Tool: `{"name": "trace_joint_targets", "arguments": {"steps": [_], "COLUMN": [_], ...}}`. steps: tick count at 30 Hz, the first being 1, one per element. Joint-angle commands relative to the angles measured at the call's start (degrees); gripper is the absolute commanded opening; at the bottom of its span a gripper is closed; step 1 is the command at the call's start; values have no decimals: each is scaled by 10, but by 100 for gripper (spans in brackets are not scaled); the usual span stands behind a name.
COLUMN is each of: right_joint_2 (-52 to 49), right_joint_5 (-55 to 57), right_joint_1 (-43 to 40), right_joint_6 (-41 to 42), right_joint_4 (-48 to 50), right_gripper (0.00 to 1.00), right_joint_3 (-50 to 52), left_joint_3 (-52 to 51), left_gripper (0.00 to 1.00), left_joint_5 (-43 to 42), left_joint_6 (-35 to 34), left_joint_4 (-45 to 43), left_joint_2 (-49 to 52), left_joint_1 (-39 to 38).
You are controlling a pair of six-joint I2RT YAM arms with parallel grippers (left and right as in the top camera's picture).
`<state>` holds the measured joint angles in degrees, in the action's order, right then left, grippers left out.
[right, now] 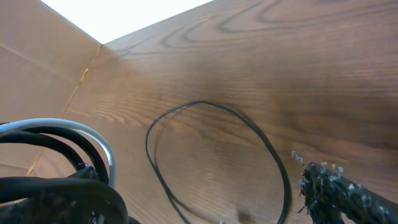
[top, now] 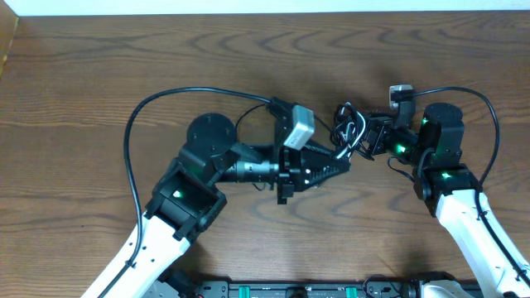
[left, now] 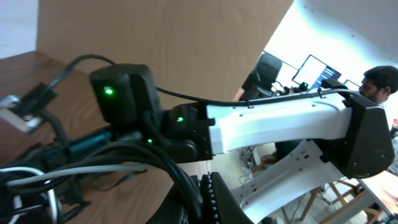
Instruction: Untangle cables
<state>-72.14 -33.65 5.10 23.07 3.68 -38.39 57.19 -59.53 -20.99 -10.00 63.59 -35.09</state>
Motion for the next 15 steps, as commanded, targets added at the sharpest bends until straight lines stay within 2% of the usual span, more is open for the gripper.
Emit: {"name": "trace_joint_targets", "arguments": {"steps": [1,7,9,11,14,15], "right_joint_2": [-5,-5,-5,-5,-5,-5], "right_joint_5": [32,2,-20,-48,-92,-103], "right_joint_1": [-8,-8,-8,-8,-8,-8], "right_joint_6": [-9,-10,-22,-43,-69,-73], "right_joint_4": [-3,-3,-2,-1,0,0], "right_gripper": [99,98,92,73,29,7], "right_joint_3": [6,6,6,6,6,6], "left_joint_3": [30,30,30,30,30,30], "left_gripper": [8,8,8,7,8,8], "left_joint_5": [-32,-28,-28,-28,-28,-28], "left_joint_6": [5,5,5,5,5,5], "left_joint_4": [-10,-4,-4,-4,-4,-4], "left_joint_2": [-16,-16,-16,-16,-16,-16], "left_joint_1": [24,77,89,100,110,113]}}
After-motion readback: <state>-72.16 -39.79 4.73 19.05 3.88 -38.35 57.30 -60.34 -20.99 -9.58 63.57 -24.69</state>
